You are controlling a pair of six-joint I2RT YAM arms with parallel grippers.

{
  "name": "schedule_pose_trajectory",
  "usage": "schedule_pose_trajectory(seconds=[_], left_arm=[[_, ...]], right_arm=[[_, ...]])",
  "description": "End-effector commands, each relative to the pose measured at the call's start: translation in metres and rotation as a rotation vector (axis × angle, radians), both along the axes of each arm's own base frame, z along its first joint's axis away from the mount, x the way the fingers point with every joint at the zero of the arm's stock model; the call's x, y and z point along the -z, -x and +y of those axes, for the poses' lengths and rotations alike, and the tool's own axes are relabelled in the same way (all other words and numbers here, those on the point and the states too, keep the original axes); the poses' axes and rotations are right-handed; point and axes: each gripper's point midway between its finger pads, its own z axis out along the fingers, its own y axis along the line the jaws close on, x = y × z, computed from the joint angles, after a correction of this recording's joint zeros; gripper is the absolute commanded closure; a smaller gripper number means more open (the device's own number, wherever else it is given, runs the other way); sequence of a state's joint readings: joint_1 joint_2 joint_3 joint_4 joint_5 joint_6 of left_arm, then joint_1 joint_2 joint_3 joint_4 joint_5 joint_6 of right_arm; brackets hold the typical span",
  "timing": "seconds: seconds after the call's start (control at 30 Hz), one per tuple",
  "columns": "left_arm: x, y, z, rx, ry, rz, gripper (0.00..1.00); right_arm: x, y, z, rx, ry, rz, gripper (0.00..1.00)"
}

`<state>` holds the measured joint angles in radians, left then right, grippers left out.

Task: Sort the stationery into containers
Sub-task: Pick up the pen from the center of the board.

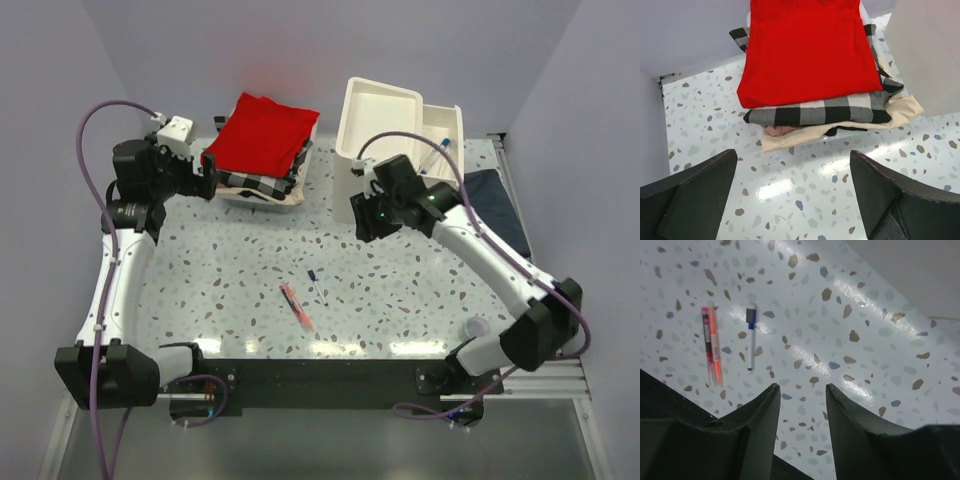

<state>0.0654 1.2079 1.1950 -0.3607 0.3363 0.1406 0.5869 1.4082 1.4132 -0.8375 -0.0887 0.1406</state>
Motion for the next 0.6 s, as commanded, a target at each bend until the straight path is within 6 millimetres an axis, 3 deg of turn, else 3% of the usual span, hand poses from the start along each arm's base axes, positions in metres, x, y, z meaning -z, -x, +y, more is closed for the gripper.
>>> schedule_pose_trajectory(seconds=[0.0,0.07,0.1,0.17,0.2,0.23,0.33,0.57], left_arm=[[-0.018,0.013,0.013,-0.052,0.004,-0.064,0.00],[-0.014,0.019,0.017,-0.066,0.003,-0.061,0.00],[-0.016,0.023,0.022,-0.083,0.002,-0.071,0.00],[-0.011,0.029,0.025,-0.094,0.003,-0.064,0.00],[-0.014,0.034,0.027,-0.104,0.001,-0.076,0.00],[-0.009,0.036,0.028,-0.108,0.002,-0.069,0.00],[-0.010,0.044,0.034,-0.128,0.004,-0.079,0.00],[-0.014,0.051,0.041,-0.156,0.018,-0.094,0.00]], right_arm=[[0.060,0.011,0.034,-0.083,0.111,0.094,0.55],[0.069,0.012,0.051,-0.111,0.132,0.086,0.55],[0.085,0.019,0.065,-0.150,0.157,0.115,0.55],[0.087,0.020,0.084,-0.158,0.148,0.121,0.54],[0.104,0.023,0.094,-0.165,0.172,0.155,0.54],[0.101,0.019,0.104,-0.160,0.157,0.154,0.53],[0.125,0.016,0.116,-0.116,0.181,0.219,0.50],[0.162,0.012,0.125,-0.088,0.238,0.302,0.46]])
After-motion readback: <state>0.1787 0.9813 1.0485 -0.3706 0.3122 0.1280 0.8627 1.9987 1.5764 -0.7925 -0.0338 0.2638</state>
